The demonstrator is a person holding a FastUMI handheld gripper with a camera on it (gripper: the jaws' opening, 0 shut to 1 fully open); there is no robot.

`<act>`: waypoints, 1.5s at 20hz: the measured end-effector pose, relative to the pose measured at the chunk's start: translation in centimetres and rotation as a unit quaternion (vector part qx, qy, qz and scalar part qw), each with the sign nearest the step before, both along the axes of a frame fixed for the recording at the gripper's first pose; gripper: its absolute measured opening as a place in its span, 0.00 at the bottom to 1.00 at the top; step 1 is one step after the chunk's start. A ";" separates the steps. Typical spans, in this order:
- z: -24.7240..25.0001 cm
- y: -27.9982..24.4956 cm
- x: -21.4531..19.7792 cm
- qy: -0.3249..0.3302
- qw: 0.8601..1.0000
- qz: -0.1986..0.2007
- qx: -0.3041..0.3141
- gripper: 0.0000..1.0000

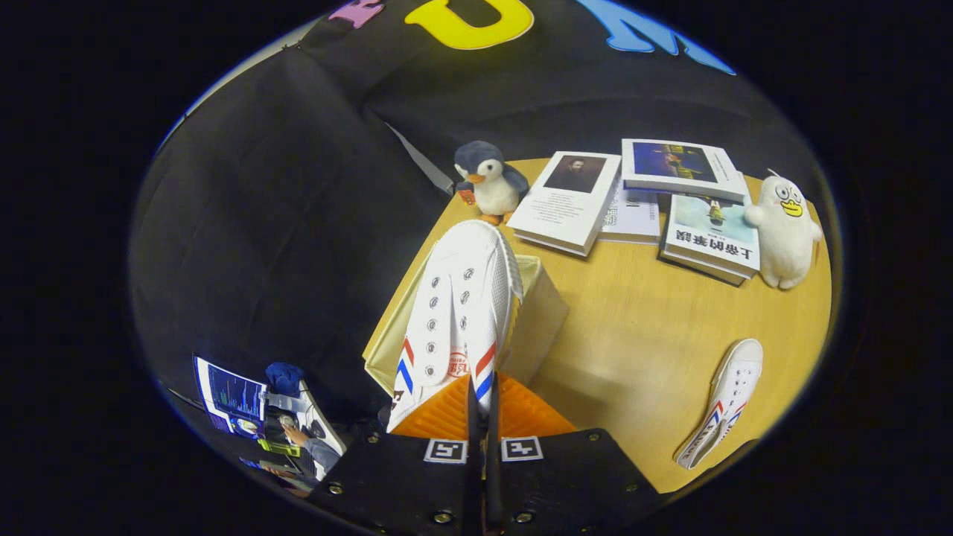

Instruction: Open the storage box then place both shoes into the box .Put the left shoe in first, then the right shoe, with the right side of both shoes facing outward in a uniform manner.

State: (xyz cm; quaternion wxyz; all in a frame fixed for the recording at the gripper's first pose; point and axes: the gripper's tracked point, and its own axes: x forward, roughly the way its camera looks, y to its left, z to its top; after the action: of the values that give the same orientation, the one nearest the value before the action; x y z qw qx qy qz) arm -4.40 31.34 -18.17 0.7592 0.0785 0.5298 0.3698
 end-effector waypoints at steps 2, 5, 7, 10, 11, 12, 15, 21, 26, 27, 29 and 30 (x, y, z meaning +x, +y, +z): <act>0.0 1.8 -0.4 0.005 1.000 0.011 0.002 0.02; -0.7 4.1 -0.8 0.006 0.999 0.033 -0.009 0.03; -1.4 5.5 -0.8 0.001 0.999 0.049 -0.021 0.02; -2.6 7.6 -0.9 0.005 0.998 0.057 -0.036 0.02; -3.1 8.3 -0.9 0.008 0.997 0.060 -0.038 0.02; -3.5 8.9 -0.8 0.011 0.997 0.062 -0.042 0.02; -4.8 10.0 -0.7 0.017 0.996 0.061 -0.060 0.02; -5.4 13.9 -0.6 0.067 0.997 0.033 -0.023 0.38; -4.1 13.1 0.5 0.044 0.998 0.029 -0.015 0.97; -3.6 12.6 0.8 0.041 0.999 0.026 -0.014 0.97; -2.7 11.4 1.2 0.037 0.999 0.016 -0.008 0.97; -2.2 10.7 1.4 0.035 0.999 0.009 -0.005 0.97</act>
State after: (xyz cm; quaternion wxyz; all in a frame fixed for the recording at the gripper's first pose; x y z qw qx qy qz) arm -3.00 42.00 -20.34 0.7369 0.0826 0.5589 0.3712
